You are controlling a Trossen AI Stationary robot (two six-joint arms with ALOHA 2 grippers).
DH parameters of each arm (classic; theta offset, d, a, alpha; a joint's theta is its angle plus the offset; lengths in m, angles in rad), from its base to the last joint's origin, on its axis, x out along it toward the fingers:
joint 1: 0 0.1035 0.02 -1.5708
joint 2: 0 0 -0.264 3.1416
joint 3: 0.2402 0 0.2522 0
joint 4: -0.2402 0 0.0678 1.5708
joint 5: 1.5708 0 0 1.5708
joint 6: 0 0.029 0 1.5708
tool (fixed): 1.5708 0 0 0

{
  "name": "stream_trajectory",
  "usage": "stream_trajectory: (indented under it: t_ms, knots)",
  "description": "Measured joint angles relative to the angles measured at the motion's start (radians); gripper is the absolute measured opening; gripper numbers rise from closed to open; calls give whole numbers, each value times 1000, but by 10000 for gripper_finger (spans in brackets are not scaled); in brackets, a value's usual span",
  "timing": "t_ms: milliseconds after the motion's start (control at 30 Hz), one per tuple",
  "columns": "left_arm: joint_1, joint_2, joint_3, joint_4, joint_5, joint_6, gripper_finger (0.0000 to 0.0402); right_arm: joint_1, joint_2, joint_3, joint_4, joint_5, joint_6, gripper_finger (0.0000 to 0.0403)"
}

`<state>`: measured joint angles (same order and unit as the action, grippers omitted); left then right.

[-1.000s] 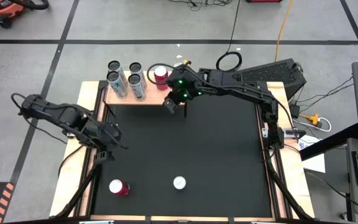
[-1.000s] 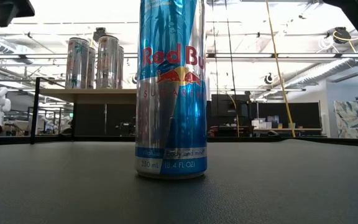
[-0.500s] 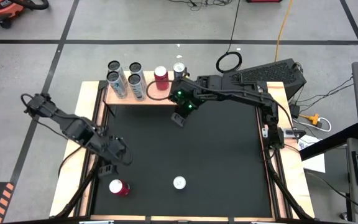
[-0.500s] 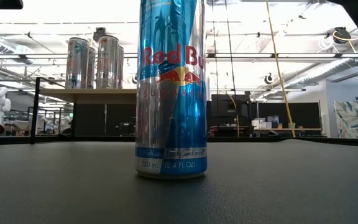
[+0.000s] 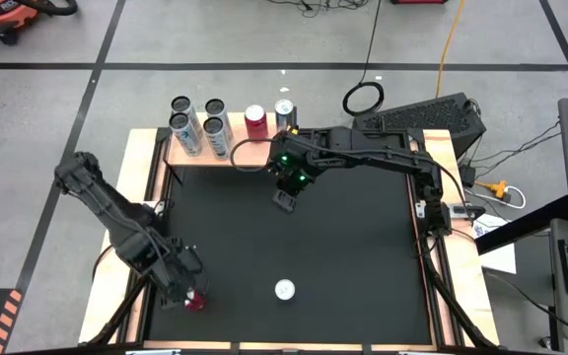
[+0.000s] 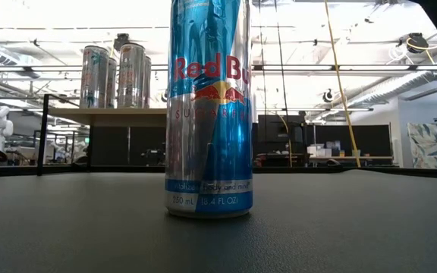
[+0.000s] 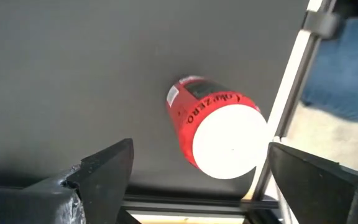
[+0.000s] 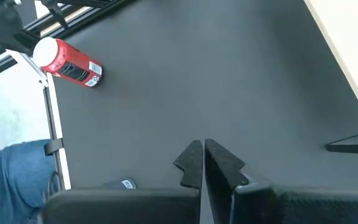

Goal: Place canned beverage on shelf
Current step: Put the red black soda can aligned with the red black soda can on the shelf

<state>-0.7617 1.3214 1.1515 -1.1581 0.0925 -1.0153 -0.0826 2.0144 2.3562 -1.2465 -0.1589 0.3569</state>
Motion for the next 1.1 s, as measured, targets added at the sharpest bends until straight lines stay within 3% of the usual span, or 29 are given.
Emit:
stream_trajectory:
  t_ms: [467, 1100]
  knots:
    - [-54, 113, 0, 60, 1, -86, 373, 2, 0, 0, -9, -1, 21, 0]
    - [-53, 120, 0, 109, -31, -106, 373, 7, 0, 0, -32, -2, -2, 0]
